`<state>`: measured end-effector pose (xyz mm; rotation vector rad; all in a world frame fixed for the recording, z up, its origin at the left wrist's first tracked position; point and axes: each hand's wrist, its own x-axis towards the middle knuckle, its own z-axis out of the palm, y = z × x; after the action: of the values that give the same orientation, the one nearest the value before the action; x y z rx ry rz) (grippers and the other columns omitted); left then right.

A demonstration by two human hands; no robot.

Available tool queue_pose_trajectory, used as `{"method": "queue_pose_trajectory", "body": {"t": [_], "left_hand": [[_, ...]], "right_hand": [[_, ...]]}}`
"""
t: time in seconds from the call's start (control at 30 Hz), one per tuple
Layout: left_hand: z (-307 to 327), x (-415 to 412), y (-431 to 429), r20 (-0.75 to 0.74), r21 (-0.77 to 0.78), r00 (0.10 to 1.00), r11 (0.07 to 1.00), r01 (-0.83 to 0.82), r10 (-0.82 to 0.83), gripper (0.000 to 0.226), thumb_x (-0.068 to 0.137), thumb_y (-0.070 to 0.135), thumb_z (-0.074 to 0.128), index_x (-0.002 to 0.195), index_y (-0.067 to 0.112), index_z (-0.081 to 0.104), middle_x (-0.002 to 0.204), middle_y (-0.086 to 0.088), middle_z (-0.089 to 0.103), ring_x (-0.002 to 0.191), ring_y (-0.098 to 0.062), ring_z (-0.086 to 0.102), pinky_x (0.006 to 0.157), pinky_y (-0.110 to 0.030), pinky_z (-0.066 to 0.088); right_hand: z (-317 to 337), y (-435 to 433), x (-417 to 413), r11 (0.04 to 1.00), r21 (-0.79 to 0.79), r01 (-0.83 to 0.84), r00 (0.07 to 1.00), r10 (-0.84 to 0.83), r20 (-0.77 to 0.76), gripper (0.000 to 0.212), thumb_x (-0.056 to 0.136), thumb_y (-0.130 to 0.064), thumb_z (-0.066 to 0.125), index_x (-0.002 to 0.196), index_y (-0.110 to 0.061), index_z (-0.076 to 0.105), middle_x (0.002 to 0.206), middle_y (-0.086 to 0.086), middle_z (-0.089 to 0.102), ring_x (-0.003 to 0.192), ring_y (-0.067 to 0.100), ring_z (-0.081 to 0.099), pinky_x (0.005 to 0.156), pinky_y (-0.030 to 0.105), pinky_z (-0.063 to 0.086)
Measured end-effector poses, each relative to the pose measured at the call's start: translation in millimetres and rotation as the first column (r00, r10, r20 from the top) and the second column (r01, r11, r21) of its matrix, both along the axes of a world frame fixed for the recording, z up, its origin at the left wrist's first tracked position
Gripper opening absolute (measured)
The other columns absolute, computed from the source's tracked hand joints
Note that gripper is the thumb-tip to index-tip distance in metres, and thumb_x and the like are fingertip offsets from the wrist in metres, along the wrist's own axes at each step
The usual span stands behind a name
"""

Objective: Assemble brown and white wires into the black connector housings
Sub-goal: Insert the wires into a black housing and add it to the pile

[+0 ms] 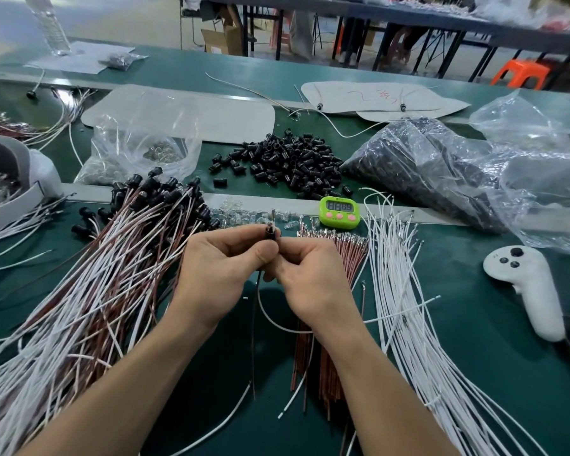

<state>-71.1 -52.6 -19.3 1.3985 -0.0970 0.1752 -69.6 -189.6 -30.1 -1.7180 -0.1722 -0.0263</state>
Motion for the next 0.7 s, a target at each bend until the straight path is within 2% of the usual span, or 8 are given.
{"method": "queue_pose_trajectory", "body": {"t": [0.1,0.17,0.23,0.3,0.37,0.47,0.57,0.7], "left_hand": [[3,0,1,-0.015,0.002,1.000,1.000,0.002,-0.002,0.025,0.078,0.000,0.079,0.082,0.024,0.084,0.082,-0.005,0.080,0.070,-0.011,0.073,0.066,-0.019,0.057],[4,-1,3,-0.018,-0.030,1.000,0.999,-0.020,0.019,0.015,0.075,0.008,0.083,0.085,0.019,0.083,0.086,-0.007,0.080,0.075,-0.014,0.074,0.070,-0.021,0.058],[6,-1,6,-0.009,-0.048,0.998,0.997,-0.055,0.055,0.014,0.074,0.009,0.082,0.086,0.016,0.083,0.087,-0.006,0.080,0.080,-0.015,0.076,0.073,-0.020,0.058],[7,0,8,-0.002,-0.038,0.998,0.997,-0.064,0.064,0.015,0.075,0.005,0.079,0.081,0.018,0.083,0.083,-0.006,0.080,0.078,-0.015,0.076,0.071,-0.020,0.057],[7,1,9,-0.016,-0.035,0.998,0.997,-0.067,0.066,0.027,0.079,-0.004,0.076,0.076,0.022,0.084,0.079,-0.006,0.079,0.074,-0.014,0.074,0.070,-0.021,0.057],[6,3,11,-0.049,-0.091,0.996,0.993,-0.080,0.076,0.018,0.075,0.001,0.078,0.074,0.018,0.083,0.078,-0.007,0.079,0.073,-0.015,0.072,0.071,-0.022,0.056],[7,3,13,-0.078,-0.150,0.994,0.985,-0.088,0.077,0.011,0.065,0.017,0.079,0.075,0.016,0.083,0.079,-0.008,0.079,0.076,-0.014,0.073,0.073,-0.021,0.056],[7,3,13,-0.107,-0.166,0.993,0.984,-0.071,0.054,0.015,0.062,0.019,0.080,0.076,0.014,0.083,0.081,-0.009,0.078,0.079,-0.015,0.073,0.075,-0.022,0.057]], "right_hand": [[2,0,0,1.000,-0.016,-0.001,1.000,0.001,0.001,0.016,0.096,-0.012,0.071,0.085,-0.013,0.083,0.067,-0.006,0.073,0.060,0.000,0.059,0.059,0.018,0.046],[4,1,0,1.000,-0.017,-0.018,0.999,0.017,-0.027,0.019,0.096,-0.011,0.070,0.082,-0.015,0.082,0.069,0.000,0.075,0.062,0.007,0.060,0.061,0.027,0.050],[6,1,-1,0.999,-0.043,-0.028,0.998,0.026,-0.054,0.020,0.094,-0.009,0.070,0.082,-0.020,0.083,0.068,-0.003,0.075,0.061,0.006,0.059,0.061,0.026,0.050],[6,0,-1,0.996,-0.087,-0.031,0.997,0.025,-0.070,0.017,0.093,-0.009,0.072,0.086,-0.019,0.084,0.069,-0.005,0.075,0.060,0.003,0.060,0.060,0.025,0.051],[6,0,-1,0.995,-0.096,-0.029,0.996,0.020,-0.091,0.015,0.092,-0.011,0.074,0.087,-0.020,0.084,0.070,-0.002,0.077,0.061,0.005,0.061,0.063,0.033,0.053],[6,0,-1,0.997,-0.076,-0.034,0.992,0.024,-0.127,0.014,0.093,-0.014,0.075,0.085,-0.022,0.084,0.073,-0.001,0.078,0.062,0.006,0.064,0.064,0.027,0.055],[6,-1,0,0.989,-0.129,-0.068,0.988,0.049,-0.145,0.019,0.094,-0.013,0.073,0.083,-0.023,0.083,0.076,-0.002,0.078,0.068,0.006,0.067,0.071,0.033,0.057],[7,-1,-1,0.956,-0.276,-0.099,0.993,0.075,-0.096,0.031,0.100,-0.014,0.063,0.079,-0.030,0.078,0.073,-0.011,0.076,0.065,-0.004,0.065,0.067,0.016,0.048]]}}
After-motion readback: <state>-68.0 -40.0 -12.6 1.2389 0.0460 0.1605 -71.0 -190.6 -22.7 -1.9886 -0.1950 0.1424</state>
